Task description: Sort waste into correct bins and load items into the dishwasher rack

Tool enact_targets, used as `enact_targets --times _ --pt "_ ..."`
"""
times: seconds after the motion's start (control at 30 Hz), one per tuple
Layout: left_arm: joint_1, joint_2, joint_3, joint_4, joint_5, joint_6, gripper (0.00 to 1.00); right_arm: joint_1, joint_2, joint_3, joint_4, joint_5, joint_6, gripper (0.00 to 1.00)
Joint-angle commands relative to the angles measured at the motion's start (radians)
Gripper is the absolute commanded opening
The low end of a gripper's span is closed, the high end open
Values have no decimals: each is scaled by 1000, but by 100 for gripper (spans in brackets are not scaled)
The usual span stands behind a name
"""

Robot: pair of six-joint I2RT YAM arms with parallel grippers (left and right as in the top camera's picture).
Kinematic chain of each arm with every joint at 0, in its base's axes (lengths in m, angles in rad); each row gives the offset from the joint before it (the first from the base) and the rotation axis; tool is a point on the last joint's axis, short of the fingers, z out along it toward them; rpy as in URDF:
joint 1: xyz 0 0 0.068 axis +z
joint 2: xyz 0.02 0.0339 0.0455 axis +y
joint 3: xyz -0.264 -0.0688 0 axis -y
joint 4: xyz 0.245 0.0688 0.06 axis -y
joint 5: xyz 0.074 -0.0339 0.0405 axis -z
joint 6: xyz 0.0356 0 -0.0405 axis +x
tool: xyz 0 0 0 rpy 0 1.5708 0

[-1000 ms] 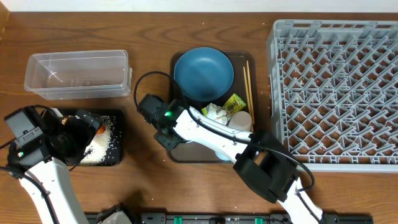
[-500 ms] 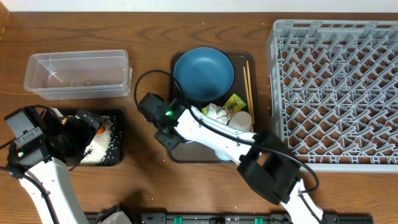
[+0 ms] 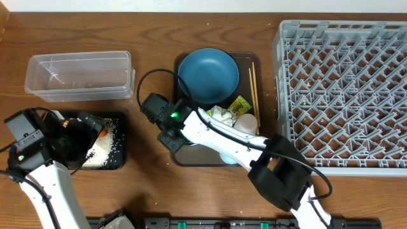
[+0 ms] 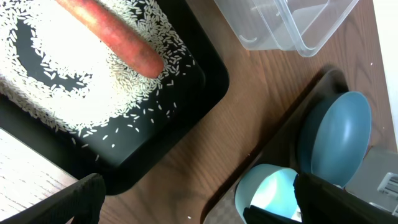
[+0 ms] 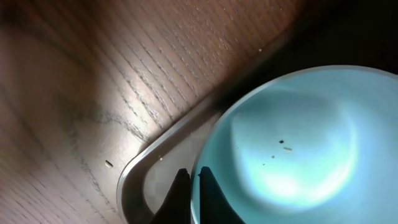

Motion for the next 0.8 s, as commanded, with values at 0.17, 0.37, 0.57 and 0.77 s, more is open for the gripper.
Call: enact_targets --times 0.17,0.37,0.57,0.77 --pt "6 3 2 -2 9 24 98 -10 -26 13 -6 10 9 37" --pt "6 3 2 -2 9 24 98 0 -15 10 -5 10 9 32" --pt "6 3 2 -2 9 24 98 1 -2 4 -3 10 9 30" --pt "6 3 2 -2 10 24 98 4 10 4 6 9 10 32"
